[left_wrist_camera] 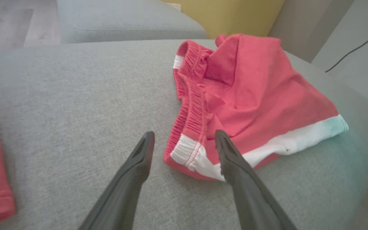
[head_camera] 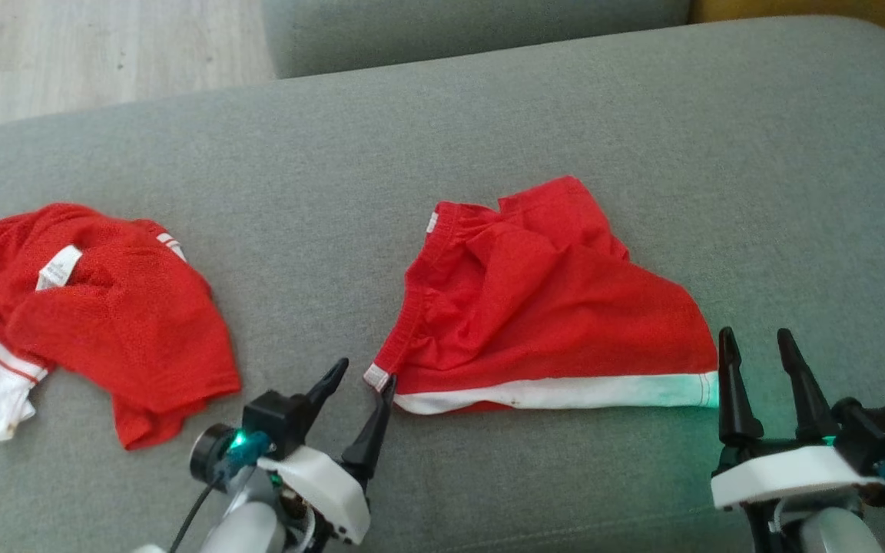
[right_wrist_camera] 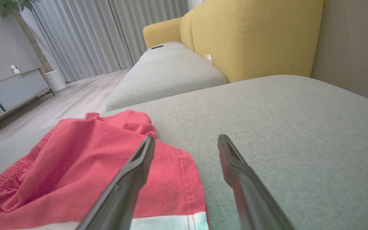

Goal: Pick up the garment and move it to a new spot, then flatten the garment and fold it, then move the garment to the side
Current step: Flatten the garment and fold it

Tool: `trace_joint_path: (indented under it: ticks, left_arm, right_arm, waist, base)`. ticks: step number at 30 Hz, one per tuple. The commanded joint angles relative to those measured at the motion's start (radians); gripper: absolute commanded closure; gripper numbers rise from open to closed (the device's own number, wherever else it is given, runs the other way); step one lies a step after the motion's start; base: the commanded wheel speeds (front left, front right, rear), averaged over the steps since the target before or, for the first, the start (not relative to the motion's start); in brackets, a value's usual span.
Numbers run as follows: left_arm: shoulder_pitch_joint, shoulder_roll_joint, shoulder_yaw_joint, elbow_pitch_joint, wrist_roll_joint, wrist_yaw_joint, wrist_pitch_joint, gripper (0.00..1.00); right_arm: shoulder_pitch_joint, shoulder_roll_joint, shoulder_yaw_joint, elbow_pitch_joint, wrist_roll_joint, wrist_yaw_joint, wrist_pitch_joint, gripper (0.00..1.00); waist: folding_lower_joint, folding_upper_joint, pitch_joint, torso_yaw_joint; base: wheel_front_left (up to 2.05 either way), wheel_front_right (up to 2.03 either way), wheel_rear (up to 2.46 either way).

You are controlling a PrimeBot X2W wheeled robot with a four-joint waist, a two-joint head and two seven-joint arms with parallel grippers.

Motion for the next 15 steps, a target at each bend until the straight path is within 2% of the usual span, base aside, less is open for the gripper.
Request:
trace_joint_path:
  ticks: [1,13,14,15]
  left_arm:
    - [-0.062,0.022,0.017,0.0,0.006,-0.006,-0.009,0.0]
    - [-0.131,0.035,-0.025,0.099,-0.002,-0.006,-0.009,0.01]
    - [-0.134,0.035,-0.029,0.1,-0.006,-0.006,-0.009,0.66]
    - [-0.137,0.036,-0.032,0.099,-0.01,-0.006,-0.009,1.0]
  right_arm:
    - [-0.044,-0.004,0.022,-0.026,-0.006,-0.001,-0.011,0.0]
    - [-0.057,-0.003,0.022,-0.011,0.004,-0.001,-0.011,0.0]
    - [-0.057,-0.003,0.021,-0.006,0.005,-0.001,-0.011,0.0]
    - [-0.057,-0.003,0.021,0.003,0.005,-0.001,-0.011,0.0]
  waist:
    - [0.0,0.0,0.01,-0.008]
    - [0.0,0.0,0.035,-0.027]
    - [0.0,0.0,0.036,-0.026]
    - [0.0,0.0,0.036,-0.026]
  base:
    - [0.0,0.0,0.0]
    - [0.0,0.0,0.0]
    - [0.0,0.0,0.0]
    - [0.0,0.0,0.0]
